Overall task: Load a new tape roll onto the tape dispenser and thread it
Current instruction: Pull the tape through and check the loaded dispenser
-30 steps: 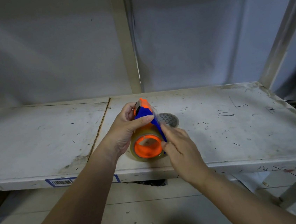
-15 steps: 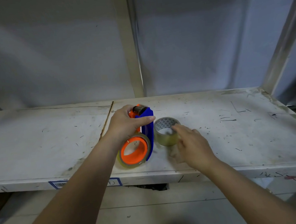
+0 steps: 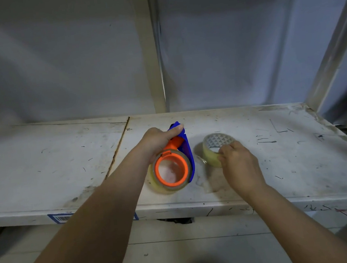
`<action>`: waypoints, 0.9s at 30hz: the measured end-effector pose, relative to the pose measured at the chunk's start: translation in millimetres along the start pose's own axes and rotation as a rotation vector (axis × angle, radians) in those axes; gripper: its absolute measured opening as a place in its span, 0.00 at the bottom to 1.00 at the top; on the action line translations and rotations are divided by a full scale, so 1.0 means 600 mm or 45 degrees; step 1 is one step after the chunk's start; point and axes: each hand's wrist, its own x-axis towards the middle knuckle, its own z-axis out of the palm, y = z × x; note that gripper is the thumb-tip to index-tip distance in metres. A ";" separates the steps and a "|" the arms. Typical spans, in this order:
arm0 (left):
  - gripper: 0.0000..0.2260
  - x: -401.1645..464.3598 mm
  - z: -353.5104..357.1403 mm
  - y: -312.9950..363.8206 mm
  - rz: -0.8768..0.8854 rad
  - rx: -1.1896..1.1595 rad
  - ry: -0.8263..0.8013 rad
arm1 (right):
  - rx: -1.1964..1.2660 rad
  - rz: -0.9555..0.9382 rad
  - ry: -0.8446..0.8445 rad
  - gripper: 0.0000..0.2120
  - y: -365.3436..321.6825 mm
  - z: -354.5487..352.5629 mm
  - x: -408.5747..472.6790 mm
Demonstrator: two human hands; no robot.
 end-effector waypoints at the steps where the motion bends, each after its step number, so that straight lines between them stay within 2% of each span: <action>1: 0.22 0.008 0.004 0.001 -0.007 0.002 -0.016 | 0.005 0.023 0.010 0.08 0.004 0.000 0.001; 8: 0.24 0.062 0.029 -0.003 -0.077 0.065 -0.023 | 0.029 0.097 0.108 0.07 0.017 -0.003 0.009; 13: 0.26 0.086 0.033 -0.022 -0.023 0.291 0.074 | 0.011 0.098 0.103 0.06 0.018 0.005 0.009; 16: 0.26 0.090 0.034 -0.023 0.035 0.534 0.102 | -0.027 0.089 0.096 0.06 0.019 0.010 0.009; 19: 0.24 0.061 0.035 -0.015 0.143 0.820 0.289 | -0.069 0.082 0.064 0.06 0.020 0.014 0.008; 21: 0.26 0.023 0.033 -0.016 0.149 0.863 0.393 | -0.092 0.081 0.041 0.07 0.020 0.016 0.007; 24: 0.31 -0.050 0.040 -0.040 0.119 0.927 0.354 | -0.113 0.075 0.001 0.09 0.016 0.015 0.005; 27: 0.37 -0.105 0.056 -0.070 0.238 0.944 0.282 | -0.130 0.061 -0.029 0.12 0.011 0.010 0.001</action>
